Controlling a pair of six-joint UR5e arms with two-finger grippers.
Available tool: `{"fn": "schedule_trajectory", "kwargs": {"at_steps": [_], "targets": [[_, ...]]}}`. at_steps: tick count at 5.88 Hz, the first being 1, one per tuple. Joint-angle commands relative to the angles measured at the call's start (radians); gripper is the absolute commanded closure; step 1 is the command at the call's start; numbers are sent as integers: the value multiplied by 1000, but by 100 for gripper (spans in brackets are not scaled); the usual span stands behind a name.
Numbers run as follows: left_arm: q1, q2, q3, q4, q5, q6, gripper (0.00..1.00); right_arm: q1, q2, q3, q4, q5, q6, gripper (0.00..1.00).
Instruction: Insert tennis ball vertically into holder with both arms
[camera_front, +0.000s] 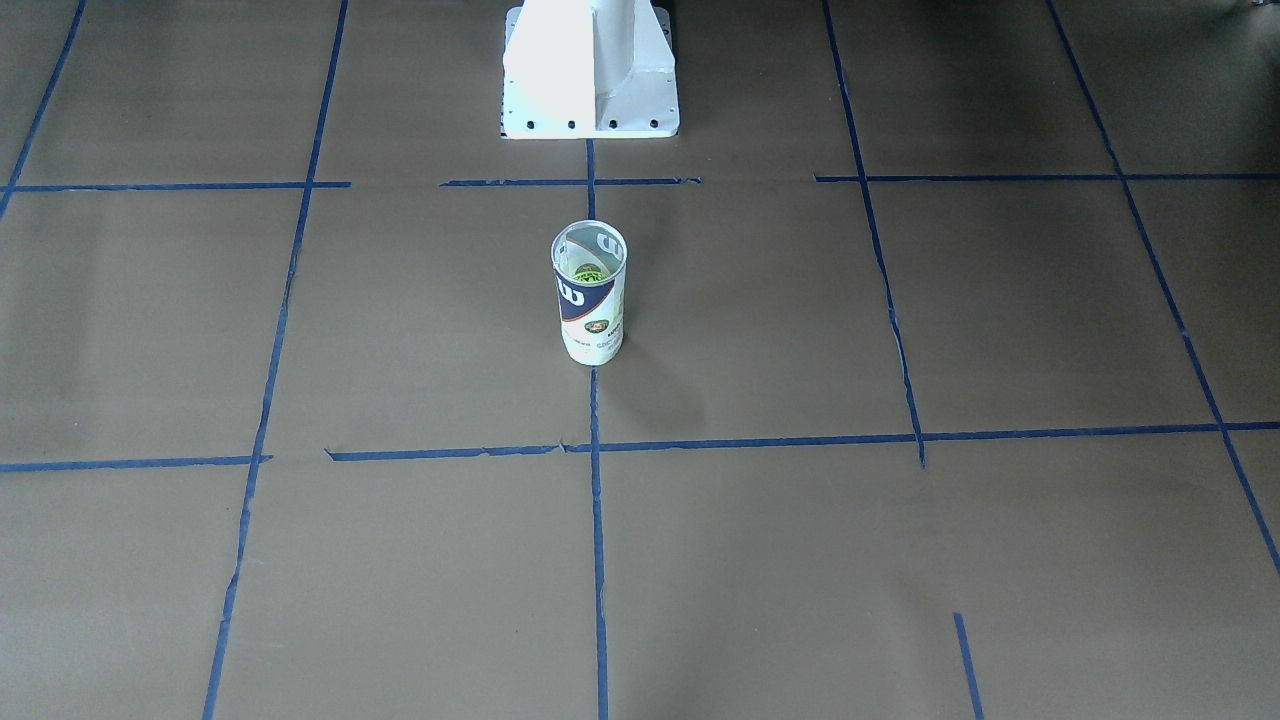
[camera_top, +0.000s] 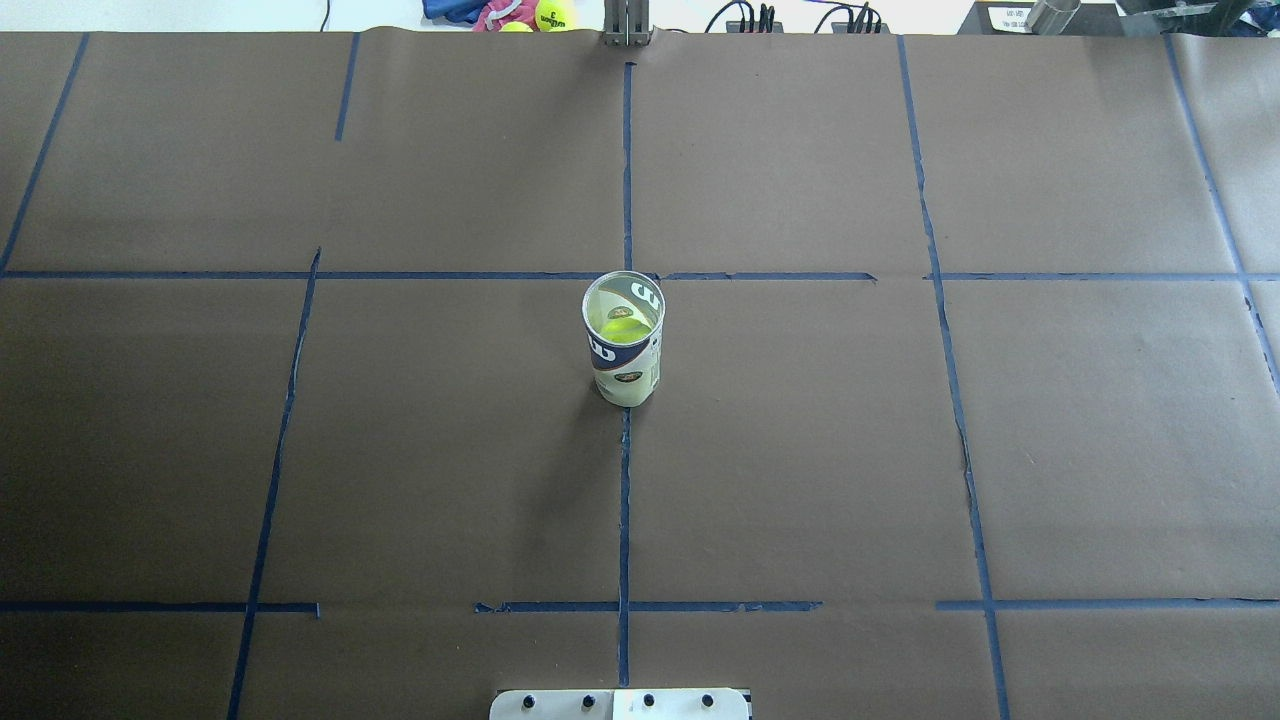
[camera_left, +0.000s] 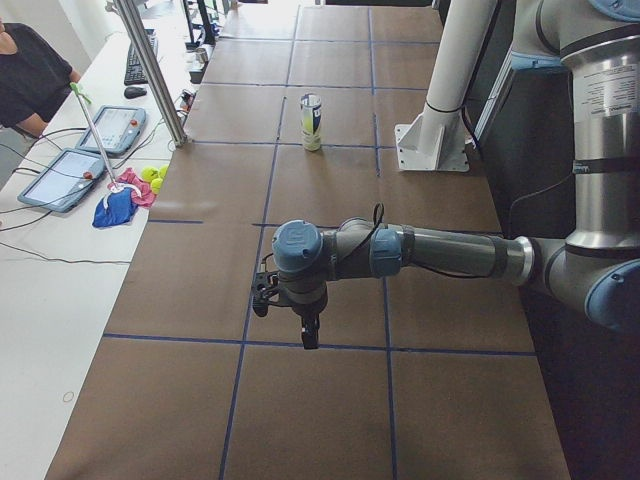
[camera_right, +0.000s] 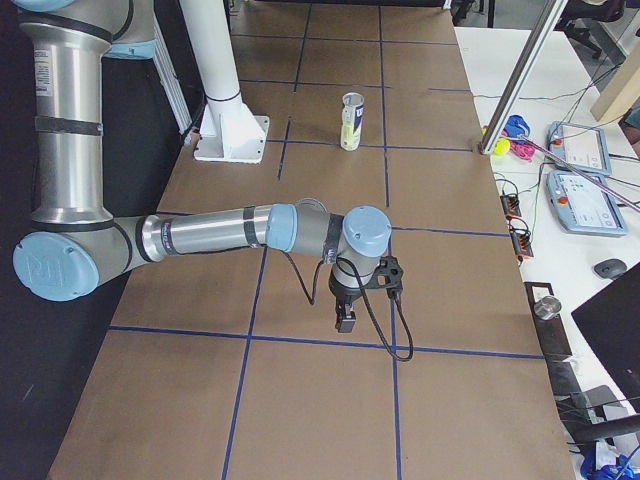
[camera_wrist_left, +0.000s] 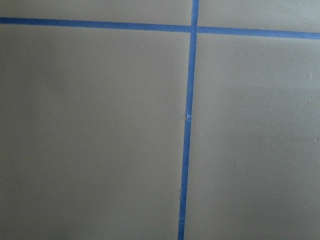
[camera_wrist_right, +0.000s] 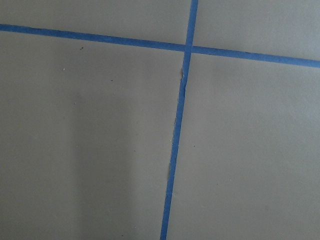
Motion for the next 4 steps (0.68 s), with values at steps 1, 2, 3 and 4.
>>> {"fn": "schedule_trajectory", "kwargs": {"at_steps": [1, 2, 3, 4], "targets": [[0, -10, 7, -10, 1, -5, 0, -1, -2, -12, 27, 0, 7, 0], [0, -10, 0, -11, 0, 3, 0, -4, -3, -21, 33, 5, 11, 0], [0, -13, 16, -13, 1, 6, 0, -1, -4, -23, 40, 3, 11, 0], [2, -27, 6, -7, 1, 6, 0, -4, -4, -23, 41, 3, 11, 0]]}}
